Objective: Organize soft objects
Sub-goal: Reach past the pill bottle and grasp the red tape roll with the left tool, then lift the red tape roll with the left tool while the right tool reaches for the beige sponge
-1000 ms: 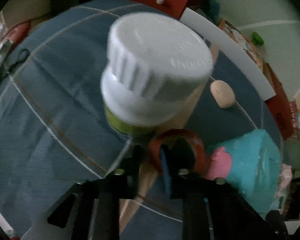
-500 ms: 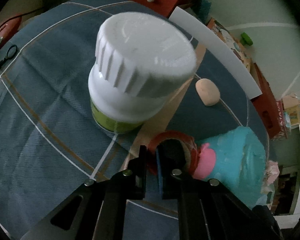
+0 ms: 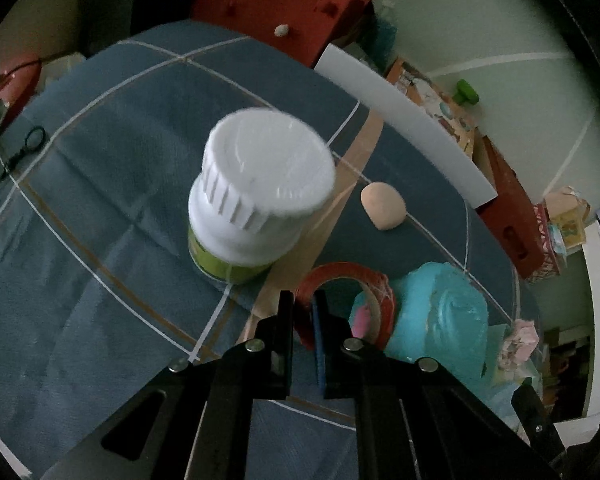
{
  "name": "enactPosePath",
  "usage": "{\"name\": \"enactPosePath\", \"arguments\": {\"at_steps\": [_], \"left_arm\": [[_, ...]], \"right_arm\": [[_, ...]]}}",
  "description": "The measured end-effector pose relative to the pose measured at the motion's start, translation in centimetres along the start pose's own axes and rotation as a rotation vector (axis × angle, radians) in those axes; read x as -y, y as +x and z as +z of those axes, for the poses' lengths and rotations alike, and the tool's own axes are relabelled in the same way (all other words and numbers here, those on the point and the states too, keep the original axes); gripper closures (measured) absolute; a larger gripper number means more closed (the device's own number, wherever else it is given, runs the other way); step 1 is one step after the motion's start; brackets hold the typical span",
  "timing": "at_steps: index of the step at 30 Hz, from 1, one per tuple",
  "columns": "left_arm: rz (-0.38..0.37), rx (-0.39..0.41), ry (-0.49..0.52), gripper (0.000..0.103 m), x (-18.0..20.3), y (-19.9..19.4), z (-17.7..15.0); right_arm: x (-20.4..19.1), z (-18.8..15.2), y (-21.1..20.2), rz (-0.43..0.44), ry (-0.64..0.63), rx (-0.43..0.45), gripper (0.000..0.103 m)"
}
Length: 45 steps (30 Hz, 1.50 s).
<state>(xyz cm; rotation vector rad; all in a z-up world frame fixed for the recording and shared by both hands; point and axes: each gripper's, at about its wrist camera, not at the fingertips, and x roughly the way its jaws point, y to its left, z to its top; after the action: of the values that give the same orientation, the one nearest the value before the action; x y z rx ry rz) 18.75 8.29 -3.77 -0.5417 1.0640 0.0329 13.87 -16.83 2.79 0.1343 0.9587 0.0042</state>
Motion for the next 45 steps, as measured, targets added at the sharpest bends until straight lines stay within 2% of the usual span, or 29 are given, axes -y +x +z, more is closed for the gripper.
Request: {"name": "enactPosePath", "arguments": {"at_steps": [8,17,26,34,39,45], "left_arm": [[-0.037,0.069,0.042,0.094,0.6,-3.2,-0.1],[-0.074,0.081,0.034,0.094,0.5,-4.0,0.3],[-0.106,0.156,0.032,0.094,-0.2,-7.4,0.4],[-0.049,0.253,-0.002,0.094,-2.9,-10.4,1.8],[-0.005,0.276,-0.025,0.094,-4.8,-11.1,2.7],[0.053,0.286,-0.069,0.094,-7.6,-11.4,3.5]], "right_arm": [[-0.3,0.2,-0.9,0.002,0.002,0.030,0.000],[-1.1,0.0,-0.7,0.001,-0.021,0.022,0.000],[-1.5,0.4,-1.1,0.011,-0.031,0.032,0.000],[-4.3,2.5,-1.2,0.108,-0.097,0.024,0.000],[-6.3,5.2,-0.3,0.170,-0.155,-0.003,0.000],[-8.4,8.0,1.6,0.162,-0.238,-0.058,0.000]]}}
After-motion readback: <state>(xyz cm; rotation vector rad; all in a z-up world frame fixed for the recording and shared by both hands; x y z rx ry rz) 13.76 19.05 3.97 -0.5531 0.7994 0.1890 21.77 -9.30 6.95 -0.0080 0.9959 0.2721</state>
